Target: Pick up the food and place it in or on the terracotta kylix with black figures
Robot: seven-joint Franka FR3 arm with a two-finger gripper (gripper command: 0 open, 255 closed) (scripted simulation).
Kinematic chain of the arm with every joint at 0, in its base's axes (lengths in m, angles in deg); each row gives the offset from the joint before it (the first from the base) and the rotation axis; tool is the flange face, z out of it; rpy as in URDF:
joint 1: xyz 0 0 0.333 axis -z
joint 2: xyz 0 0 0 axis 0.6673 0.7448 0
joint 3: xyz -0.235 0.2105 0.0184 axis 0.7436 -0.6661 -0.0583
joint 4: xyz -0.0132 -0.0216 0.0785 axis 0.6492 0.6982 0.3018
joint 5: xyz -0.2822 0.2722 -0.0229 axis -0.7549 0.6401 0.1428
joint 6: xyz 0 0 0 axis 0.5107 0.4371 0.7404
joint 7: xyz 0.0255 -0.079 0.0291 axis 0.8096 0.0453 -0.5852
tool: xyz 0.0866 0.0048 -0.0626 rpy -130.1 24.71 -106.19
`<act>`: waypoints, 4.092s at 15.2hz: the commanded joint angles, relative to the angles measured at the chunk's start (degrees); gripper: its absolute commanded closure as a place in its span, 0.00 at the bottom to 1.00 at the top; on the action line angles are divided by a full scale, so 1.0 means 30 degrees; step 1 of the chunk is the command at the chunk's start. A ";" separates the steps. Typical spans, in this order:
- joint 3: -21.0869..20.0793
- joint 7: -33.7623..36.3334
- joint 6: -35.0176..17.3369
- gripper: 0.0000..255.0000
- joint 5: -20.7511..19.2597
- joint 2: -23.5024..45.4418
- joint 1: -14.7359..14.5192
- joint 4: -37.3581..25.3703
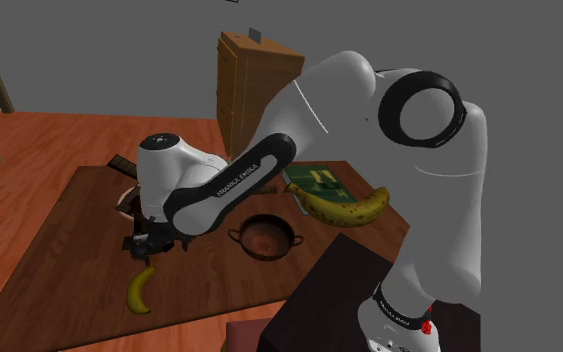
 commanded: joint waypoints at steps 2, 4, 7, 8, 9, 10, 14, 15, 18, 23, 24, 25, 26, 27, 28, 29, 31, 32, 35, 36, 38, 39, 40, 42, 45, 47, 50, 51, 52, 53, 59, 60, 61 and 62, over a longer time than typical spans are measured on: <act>0.0228 0.0956 -0.0124 0.00 -0.0520 0.2063 -0.0848 -0.1758; 0.0412 0.1391 -0.0018 0.00 -0.0759 0.3533 -0.1400 -0.3251; 0.0665 0.1884 0.0302 0.00 -0.0976 0.5779 -0.2220 -0.5735; 0.0742 0.2008 0.0456 0.00 -0.1015 0.6547 -0.2492 -0.6638; 0.0747 0.2006 0.0457 0.00 -0.1011 0.6552 -0.2498 -0.6645; 0.0798 0.2035 0.0317 0.00 -0.1062 0.6747 -0.2539 -0.6700; 0.1003 0.2141 -0.0219 0.00 -0.1259 0.7549 -0.2706 -0.6967; 0.1054 0.2166 -0.0348 0.00 -0.1306 0.7754 -0.2748 -0.7045; 0.1135 0.2203 -0.0546 0.00 -0.1377 0.8082 -0.2815 -0.7177; 0.1135 0.2203 -0.0546 0.00 -0.1377 0.8082 -0.2815 -0.7178; 0.1135 0.2202 -0.0544 0.00 -0.1376 0.8081 -0.2815 -0.7178; 0.1135 0.2202 -0.0544 1.00 -0.1376 0.8081 -0.2815 -0.7178; 0.1135 0.2202 -0.0544 1.00 -0.1376 0.8081 -0.2815 -0.7178; 0.1135 0.2203 -0.0543 1.00 -0.1376 0.8081 -0.2815 -0.7178; 0.1135 0.2202 -0.0543 1.00 -0.1376 0.8081 -0.2815 -0.7178; 0.1135 0.2203 -0.0543 1.00 -0.1376 0.8081 -0.2815 -0.7178; 0.1134 0.2202 -0.0543 1.00 -0.1376 0.8081 -0.2815 -0.7179; 0.1134 0.2202 -0.0543 1.00 -0.1376 0.8081 -0.2815 -0.7178; 0.1084 0.2180 -0.0410 1.00 -0.1332 0.7885 -0.2777 -0.7115; 0.1033 0.2156 -0.0273 1.00 -0.1286 0.7690 -0.2740 -0.7056; 0.0932 0.2104 0.0014 1.00 -0.1190 0.7312 -0.2666 -0.6963; 0.0881 0.2078 0.0159 1.00 -0.1141 0.7124 -0.2629 -0.6920; 0.0831 0.2051 0.0307 1.00 -0.1092 0.6939 -0.2594 -0.6882; 0.0733 0.1995 0.0607 1.00 -0.0991 0.6576 -0.2523 -0.6820; 0.0588 0.1909 0.1073 1.00 -0.0835 0.6048 -0.2422 -0.6761; 0.0494 0.1850 0.1394 1.00 -0.0730 0.5707 -0.2357 -0.6744; 0.0358 0.1759 0.1888 1.00 -0.0569 0.5214 -0.2265 -0.6752; 0.0314 0.1728 0.2057 1.00 -0.0515 0.5054 -0.2236 -0.6764; 0.0271 0.1697 0.2228 1.00 -0.0461 0.4897 -0.2207 -0.6780; 0.0228 0.1666 0.2400 1.00 -0.0407 0.4743 -0.2180 -0.6801; -0.0009 0.1482 0.3472 1.00 -0.0087 0.3869 -0.2030 -0.7021; -0.0045 0.1452 0.3657 1.00 -0.0035 0.3733 -0.2009 -0.7074; -0.0080 0.1422 0.3843 1.00 0.0017 0.3600 -0.1988 -0.7132; -0.0115 0.1391 0.4031 1.00 0.0068 0.3469 -0.1968 -0.7194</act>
